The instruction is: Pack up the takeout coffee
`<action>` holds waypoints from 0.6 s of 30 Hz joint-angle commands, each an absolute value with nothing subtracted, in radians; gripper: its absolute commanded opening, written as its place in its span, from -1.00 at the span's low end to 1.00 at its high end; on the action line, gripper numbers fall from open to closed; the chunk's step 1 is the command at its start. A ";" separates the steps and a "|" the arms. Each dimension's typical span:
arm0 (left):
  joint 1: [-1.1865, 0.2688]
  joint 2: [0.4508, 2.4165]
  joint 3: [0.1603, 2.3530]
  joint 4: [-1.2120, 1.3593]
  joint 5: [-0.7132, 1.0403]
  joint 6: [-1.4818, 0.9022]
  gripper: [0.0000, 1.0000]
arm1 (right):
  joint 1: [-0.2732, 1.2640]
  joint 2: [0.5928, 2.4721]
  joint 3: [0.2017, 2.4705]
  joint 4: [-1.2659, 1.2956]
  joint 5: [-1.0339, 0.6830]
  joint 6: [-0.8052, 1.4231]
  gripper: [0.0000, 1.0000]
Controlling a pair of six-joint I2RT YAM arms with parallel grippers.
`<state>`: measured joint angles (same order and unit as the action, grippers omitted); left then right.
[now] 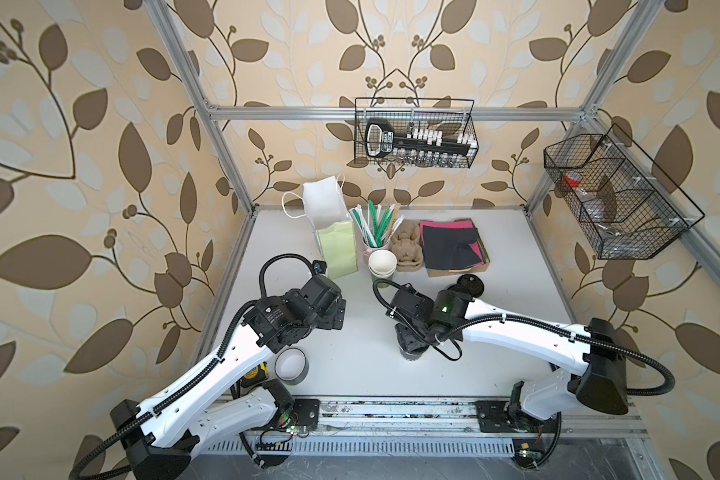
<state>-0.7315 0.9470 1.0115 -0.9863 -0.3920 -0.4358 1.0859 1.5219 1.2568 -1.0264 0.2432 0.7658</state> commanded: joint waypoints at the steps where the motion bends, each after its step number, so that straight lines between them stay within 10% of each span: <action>1: -0.723 0.945 1.009 -0.974 -0.384 -0.424 0.98 | 1.092 1.536 1.291 -1.072 0.271 0.771 0.42; 18: -0.721 0.955 1.008 -0.974 -0.373 -0.423 0.98 | 1.094 1.527 1.304 -1.080 0.267 0.772 0.43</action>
